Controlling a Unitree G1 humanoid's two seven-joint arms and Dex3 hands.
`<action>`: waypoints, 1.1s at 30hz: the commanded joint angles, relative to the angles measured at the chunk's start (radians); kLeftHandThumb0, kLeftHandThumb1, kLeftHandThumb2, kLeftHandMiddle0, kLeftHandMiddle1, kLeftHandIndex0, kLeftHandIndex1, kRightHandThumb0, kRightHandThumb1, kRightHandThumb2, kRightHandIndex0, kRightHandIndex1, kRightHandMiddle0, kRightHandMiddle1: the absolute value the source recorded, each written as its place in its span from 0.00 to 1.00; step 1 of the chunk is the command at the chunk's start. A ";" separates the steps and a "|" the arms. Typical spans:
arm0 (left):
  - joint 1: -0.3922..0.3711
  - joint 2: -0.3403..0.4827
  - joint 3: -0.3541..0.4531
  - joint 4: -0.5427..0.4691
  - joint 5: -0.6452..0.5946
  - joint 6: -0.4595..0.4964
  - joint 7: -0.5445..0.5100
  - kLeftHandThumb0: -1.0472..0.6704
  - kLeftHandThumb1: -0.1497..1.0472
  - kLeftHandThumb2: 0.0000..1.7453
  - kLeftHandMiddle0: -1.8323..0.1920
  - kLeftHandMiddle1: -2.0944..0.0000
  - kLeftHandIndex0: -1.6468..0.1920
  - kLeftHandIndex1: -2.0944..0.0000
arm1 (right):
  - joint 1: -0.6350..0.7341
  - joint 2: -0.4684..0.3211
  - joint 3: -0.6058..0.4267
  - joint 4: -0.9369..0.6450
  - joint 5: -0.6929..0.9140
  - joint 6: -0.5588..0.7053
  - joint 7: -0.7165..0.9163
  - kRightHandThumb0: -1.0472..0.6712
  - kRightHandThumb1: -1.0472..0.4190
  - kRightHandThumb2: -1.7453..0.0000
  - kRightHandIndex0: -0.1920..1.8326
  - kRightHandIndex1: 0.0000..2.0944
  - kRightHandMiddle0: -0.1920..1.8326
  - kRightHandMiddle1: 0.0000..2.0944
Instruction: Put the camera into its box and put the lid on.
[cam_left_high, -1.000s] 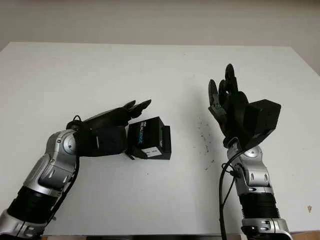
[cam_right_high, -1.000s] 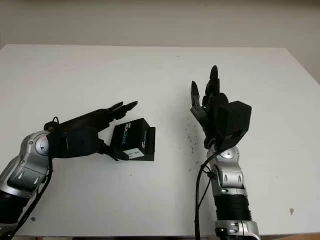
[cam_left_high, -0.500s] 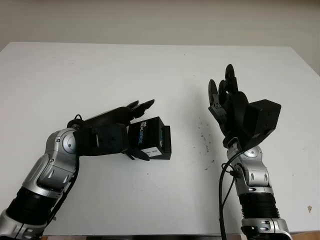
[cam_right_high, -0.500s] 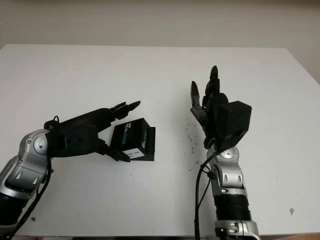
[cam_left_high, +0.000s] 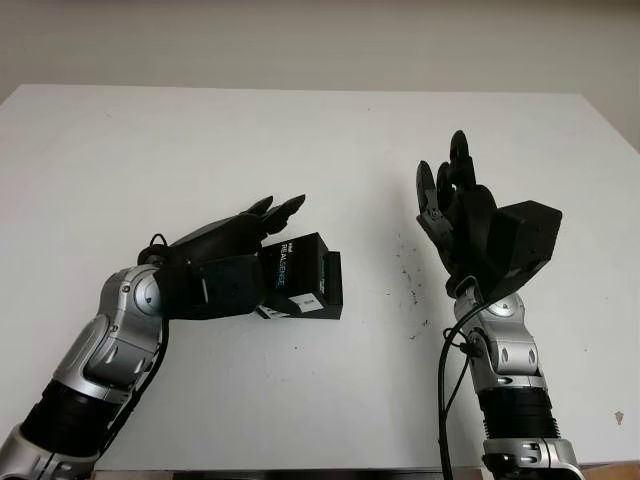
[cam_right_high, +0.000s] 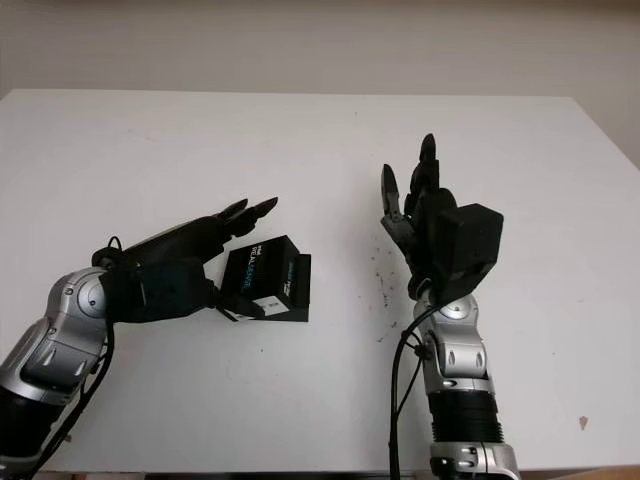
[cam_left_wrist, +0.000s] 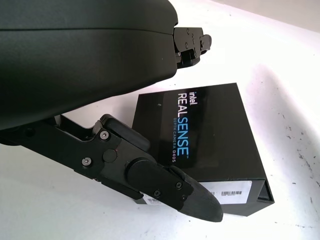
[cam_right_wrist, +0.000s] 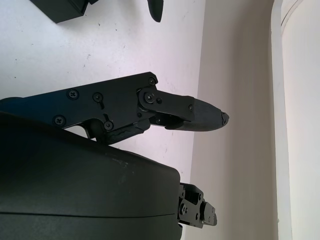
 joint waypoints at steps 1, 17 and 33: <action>0.018 0.000 -0.013 -0.013 0.005 0.008 -0.006 0.22 0.81 0.03 0.94 0.97 0.95 0.97 | -0.003 -0.004 0.000 -0.010 0.001 -0.006 -0.001 0.31 0.00 0.70 0.01 0.02 0.01 0.03; 0.056 -0.012 -0.041 -0.018 0.026 0.015 0.000 0.22 0.77 0.03 0.91 0.94 0.91 0.96 | -0.001 -0.003 -0.001 -0.017 0.002 0.001 -0.002 0.31 0.00 0.70 0.01 0.02 0.01 0.03; 0.098 -0.082 0.009 0.019 -0.025 -0.065 0.158 0.42 0.94 0.04 0.90 0.34 0.76 0.87 | -0.005 -0.005 -0.002 -0.010 0.001 -0.002 0.002 0.29 0.00 0.71 0.00 0.02 0.02 0.03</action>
